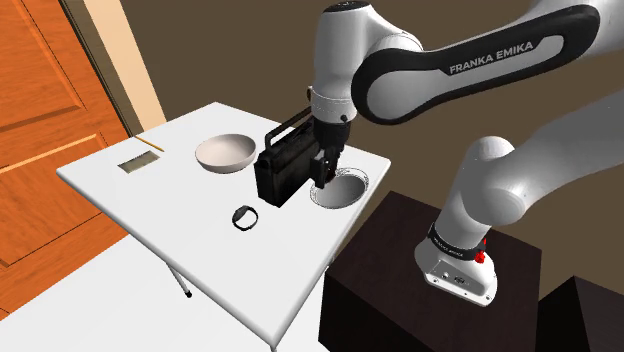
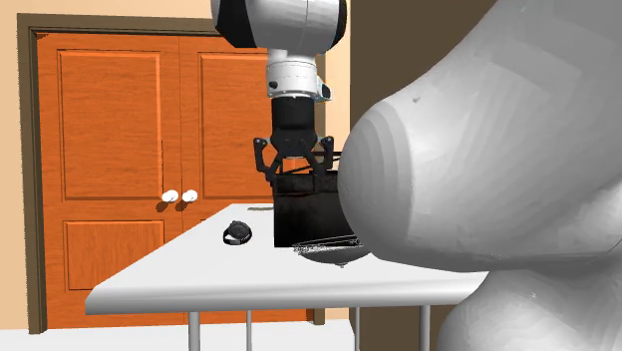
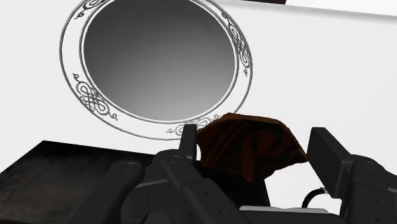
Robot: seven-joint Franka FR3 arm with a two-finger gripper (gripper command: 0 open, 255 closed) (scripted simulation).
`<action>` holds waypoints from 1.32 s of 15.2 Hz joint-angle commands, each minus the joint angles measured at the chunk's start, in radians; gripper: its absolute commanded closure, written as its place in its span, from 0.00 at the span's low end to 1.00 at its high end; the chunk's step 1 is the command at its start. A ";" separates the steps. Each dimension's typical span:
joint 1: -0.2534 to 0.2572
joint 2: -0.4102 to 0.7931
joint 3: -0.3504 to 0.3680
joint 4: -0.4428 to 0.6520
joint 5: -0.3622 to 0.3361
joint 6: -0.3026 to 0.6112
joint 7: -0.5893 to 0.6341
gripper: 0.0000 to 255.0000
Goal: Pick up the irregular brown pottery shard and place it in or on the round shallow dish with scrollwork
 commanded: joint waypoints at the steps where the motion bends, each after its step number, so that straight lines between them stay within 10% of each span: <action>1: -0.008 -0.066 -0.052 -0.053 -0.014 -0.017 -0.056 1.00; 5: -0.038 -0.182 -0.149 -0.126 -0.063 -0.064 -0.153 1.00; 20: -0.027 -0.103 -0.116 -0.287 -0.034 0.174 -0.149 1.00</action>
